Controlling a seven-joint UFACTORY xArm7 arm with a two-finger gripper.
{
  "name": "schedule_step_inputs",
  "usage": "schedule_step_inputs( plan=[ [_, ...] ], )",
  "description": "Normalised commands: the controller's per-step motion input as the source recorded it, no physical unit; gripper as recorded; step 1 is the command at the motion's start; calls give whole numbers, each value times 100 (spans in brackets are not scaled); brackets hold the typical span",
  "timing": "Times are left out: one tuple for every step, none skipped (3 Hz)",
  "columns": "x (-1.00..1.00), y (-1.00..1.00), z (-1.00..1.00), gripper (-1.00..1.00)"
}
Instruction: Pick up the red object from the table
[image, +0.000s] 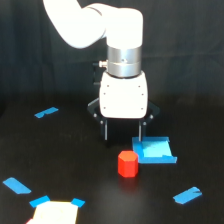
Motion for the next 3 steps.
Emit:
schedule_step_inputs(
  plan=[
    [-5,-100,-100,57],
    [-5,-100,-100,100],
    [-29,-100,-99,100]
  ],
)
